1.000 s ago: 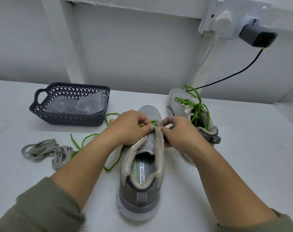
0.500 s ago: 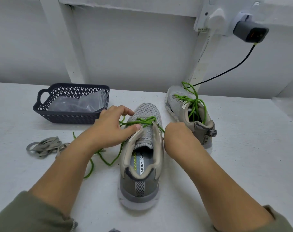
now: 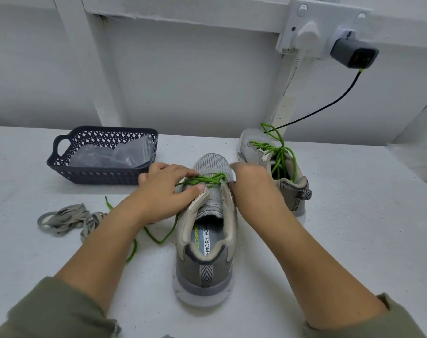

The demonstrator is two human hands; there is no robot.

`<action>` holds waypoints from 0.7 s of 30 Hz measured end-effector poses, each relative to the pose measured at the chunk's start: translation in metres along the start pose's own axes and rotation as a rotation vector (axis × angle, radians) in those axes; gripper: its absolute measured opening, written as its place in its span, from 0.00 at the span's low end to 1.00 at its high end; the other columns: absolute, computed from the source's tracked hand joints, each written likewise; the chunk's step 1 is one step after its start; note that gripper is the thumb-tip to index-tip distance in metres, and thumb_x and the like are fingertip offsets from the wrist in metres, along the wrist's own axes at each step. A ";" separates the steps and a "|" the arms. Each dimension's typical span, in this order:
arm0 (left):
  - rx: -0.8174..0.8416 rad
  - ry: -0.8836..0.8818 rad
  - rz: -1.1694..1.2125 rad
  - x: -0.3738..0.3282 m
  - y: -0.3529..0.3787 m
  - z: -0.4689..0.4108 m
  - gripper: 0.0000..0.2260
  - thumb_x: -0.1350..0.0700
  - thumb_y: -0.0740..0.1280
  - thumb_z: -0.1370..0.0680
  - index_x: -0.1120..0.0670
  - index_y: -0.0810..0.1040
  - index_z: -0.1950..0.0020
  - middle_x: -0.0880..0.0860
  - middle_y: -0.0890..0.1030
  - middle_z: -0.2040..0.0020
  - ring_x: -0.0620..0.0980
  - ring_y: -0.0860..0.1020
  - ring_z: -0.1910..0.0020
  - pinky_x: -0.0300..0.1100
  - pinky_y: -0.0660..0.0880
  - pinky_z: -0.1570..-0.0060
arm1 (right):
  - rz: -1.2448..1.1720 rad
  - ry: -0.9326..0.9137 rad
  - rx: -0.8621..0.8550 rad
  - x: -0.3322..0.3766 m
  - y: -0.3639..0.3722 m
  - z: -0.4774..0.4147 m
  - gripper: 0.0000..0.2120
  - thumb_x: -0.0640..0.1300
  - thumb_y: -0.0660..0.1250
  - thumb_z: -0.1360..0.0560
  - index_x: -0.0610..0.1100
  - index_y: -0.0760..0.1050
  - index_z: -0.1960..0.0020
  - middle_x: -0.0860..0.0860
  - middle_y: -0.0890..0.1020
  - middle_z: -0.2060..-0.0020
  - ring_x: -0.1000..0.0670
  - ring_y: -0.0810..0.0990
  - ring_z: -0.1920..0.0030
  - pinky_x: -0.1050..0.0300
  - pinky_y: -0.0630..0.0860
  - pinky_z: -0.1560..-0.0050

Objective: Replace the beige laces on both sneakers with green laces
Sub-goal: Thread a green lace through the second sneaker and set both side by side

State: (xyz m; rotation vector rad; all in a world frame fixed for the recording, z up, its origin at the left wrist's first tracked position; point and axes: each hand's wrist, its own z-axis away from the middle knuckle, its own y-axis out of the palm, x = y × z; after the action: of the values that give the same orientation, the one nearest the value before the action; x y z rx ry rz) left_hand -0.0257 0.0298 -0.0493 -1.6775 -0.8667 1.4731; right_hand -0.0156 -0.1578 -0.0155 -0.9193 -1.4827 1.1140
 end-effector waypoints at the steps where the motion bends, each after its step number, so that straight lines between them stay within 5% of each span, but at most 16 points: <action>1: -0.004 -0.002 -0.006 0.000 0.000 0.000 0.34 0.25 0.48 0.37 0.37 0.73 0.37 0.34 0.72 0.37 0.44 0.59 0.34 0.44 0.53 0.43 | -0.009 -0.016 0.043 0.002 0.001 -0.004 0.10 0.37 0.61 0.22 0.41 0.76 0.43 0.42 0.79 0.51 0.41 0.78 0.49 0.52 0.74 0.56; 6: -0.015 0.008 -0.022 -0.001 0.001 0.001 0.34 0.26 0.48 0.36 0.37 0.73 0.37 0.33 0.70 0.43 0.45 0.57 0.35 0.44 0.51 0.44 | 0.056 0.090 0.209 -0.006 -0.003 0.006 0.05 0.36 0.59 0.23 0.39 0.73 0.56 0.47 0.68 0.66 0.45 0.74 0.61 0.56 0.69 0.63; 9: -0.019 -0.001 -0.031 -0.002 0.002 0.001 0.34 0.26 0.48 0.37 0.38 0.72 0.36 0.34 0.69 0.43 0.45 0.57 0.34 0.43 0.51 0.44 | 0.125 0.150 0.278 -0.001 -0.009 0.019 0.13 0.32 0.59 0.25 0.42 0.62 0.66 0.48 0.65 0.68 0.50 0.67 0.70 0.57 0.66 0.69; 12: -0.019 -0.008 -0.032 -0.002 0.004 0.000 0.35 0.26 0.48 0.37 0.38 0.72 0.36 0.37 0.72 0.40 0.46 0.57 0.33 0.44 0.52 0.43 | -0.009 0.028 0.074 0.000 -0.001 0.002 0.04 0.35 0.61 0.23 0.40 0.73 0.55 0.45 0.75 0.58 0.44 0.77 0.57 0.54 0.72 0.60; 14: -0.021 -0.008 -0.027 -0.001 0.004 0.001 0.35 0.26 0.48 0.37 0.37 0.72 0.36 0.37 0.72 0.38 0.47 0.57 0.33 0.44 0.52 0.43 | -0.051 -0.018 0.057 0.002 0.000 -0.003 0.08 0.36 0.60 0.23 0.40 0.77 0.48 0.43 0.78 0.53 0.42 0.78 0.51 0.51 0.76 0.56; 18: -0.016 -0.014 -0.036 -0.001 0.005 0.001 0.34 0.26 0.48 0.37 0.37 0.71 0.36 0.37 0.72 0.37 0.47 0.57 0.33 0.44 0.52 0.43 | 0.067 0.147 0.268 -0.012 -0.002 0.012 0.14 0.32 0.58 0.24 0.41 0.63 0.67 0.47 0.67 0.68 0.46 0.70 0.65 0.58 0.68 0.65; 21: -0.012 -0.018 -0.040 -0.002 0.004 0.001 0.34 0.27 0.47 0.37 0.37 0.71 0.36 0.38 0.71 0.36 0.48 0.57 0.32 0.45 0.52 0.42 | 0.086 0.113 0.213 -0.009 -0.002 0.013 0.08 0.33 0.59 0.24 0.40 0.68 0.62 0.46 0.72 0.64 0.46 0.75 0.62 0.57 0.70 0.65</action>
State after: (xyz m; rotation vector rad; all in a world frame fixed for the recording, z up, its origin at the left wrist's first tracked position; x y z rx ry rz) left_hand -0.0265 0.0257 -0.0518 -1.6487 -0.9151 1.4606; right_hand -0.0272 -0.1687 -0.0167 -0.8878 -1.2168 1.2356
